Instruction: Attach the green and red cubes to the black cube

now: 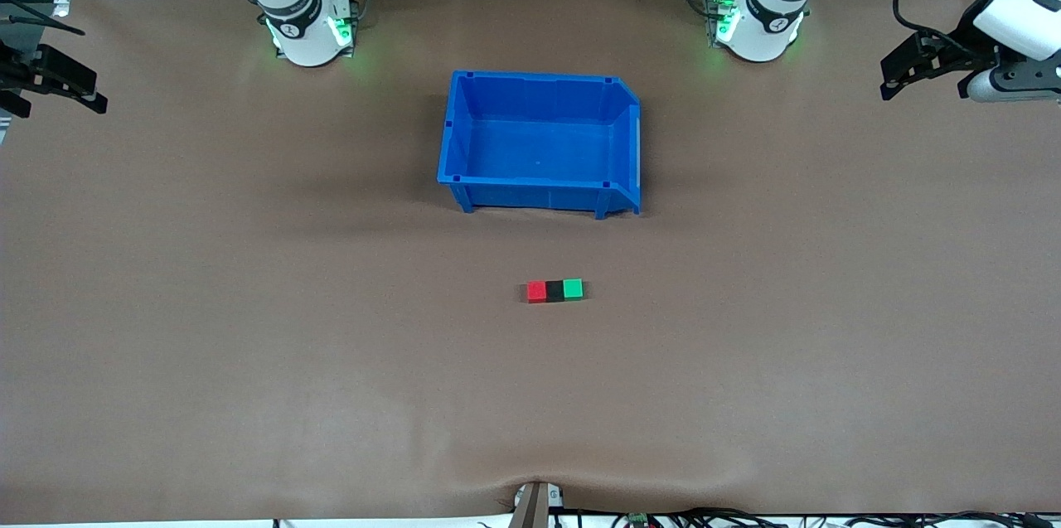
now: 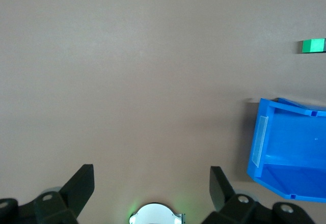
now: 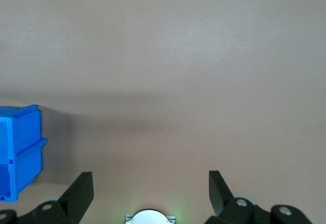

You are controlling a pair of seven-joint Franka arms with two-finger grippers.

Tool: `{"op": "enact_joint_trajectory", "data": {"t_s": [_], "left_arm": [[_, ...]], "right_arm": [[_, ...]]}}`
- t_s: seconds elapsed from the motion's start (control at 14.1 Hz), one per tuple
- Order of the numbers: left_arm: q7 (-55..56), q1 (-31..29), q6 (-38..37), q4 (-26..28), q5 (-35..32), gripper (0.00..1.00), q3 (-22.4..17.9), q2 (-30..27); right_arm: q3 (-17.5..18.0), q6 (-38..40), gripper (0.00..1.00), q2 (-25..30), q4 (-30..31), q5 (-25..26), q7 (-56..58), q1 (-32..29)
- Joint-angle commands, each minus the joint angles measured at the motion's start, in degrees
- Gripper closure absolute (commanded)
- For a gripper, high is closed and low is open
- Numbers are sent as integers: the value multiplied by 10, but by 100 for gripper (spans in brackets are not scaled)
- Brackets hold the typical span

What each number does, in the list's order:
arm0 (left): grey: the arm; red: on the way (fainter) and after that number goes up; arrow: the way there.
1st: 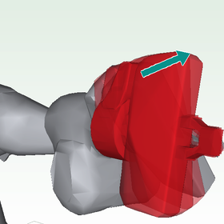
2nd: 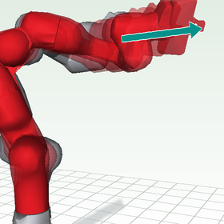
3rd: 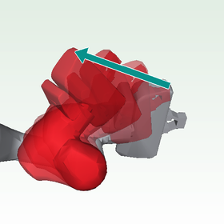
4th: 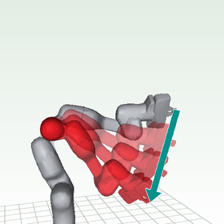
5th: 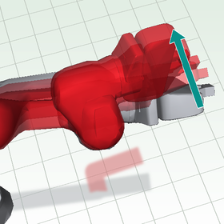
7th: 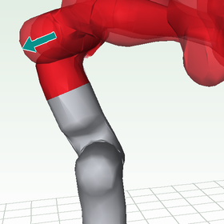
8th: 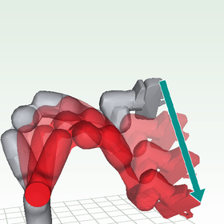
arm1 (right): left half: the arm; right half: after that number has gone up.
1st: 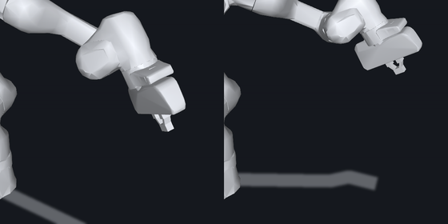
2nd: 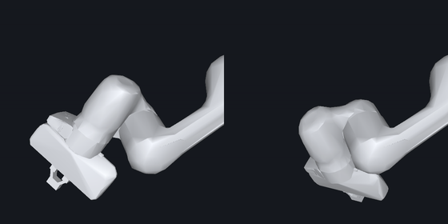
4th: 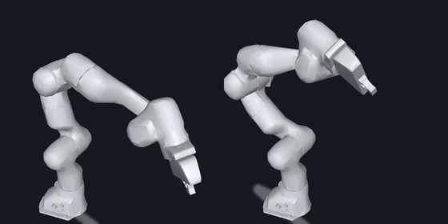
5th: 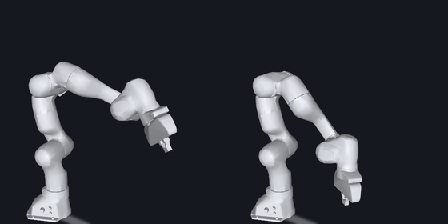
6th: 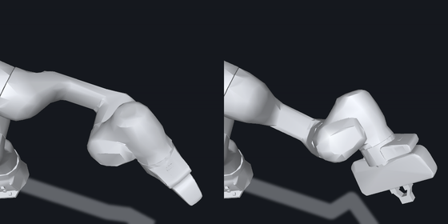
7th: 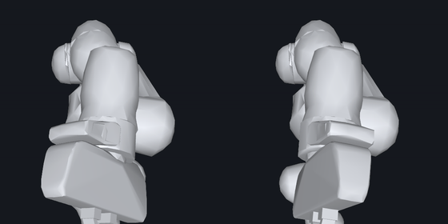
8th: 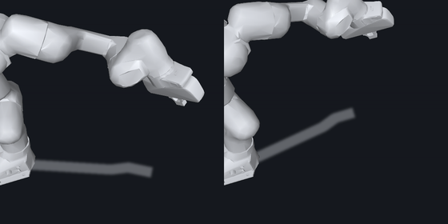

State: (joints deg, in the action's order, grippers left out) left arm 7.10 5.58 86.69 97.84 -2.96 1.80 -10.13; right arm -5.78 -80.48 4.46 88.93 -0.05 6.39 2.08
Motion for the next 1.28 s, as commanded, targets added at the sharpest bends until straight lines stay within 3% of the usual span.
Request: {"op": "enact_joint_trajectory", "data": {"t_s": [0.0,0.21,1.21], "left_arm": [[-9,0,-13,-33,2,0,-2,22],[-9,2,-31,-56,4,0,0,40],[33,1,-31,-58,4,0,-2,39]], "right_arm": [[9,7,0,-4,-9,6,-4,-11],[9,7,0,-3,-9,6,-4,-11],[9,6,0,-5,-9,7,-4,-11]]}}
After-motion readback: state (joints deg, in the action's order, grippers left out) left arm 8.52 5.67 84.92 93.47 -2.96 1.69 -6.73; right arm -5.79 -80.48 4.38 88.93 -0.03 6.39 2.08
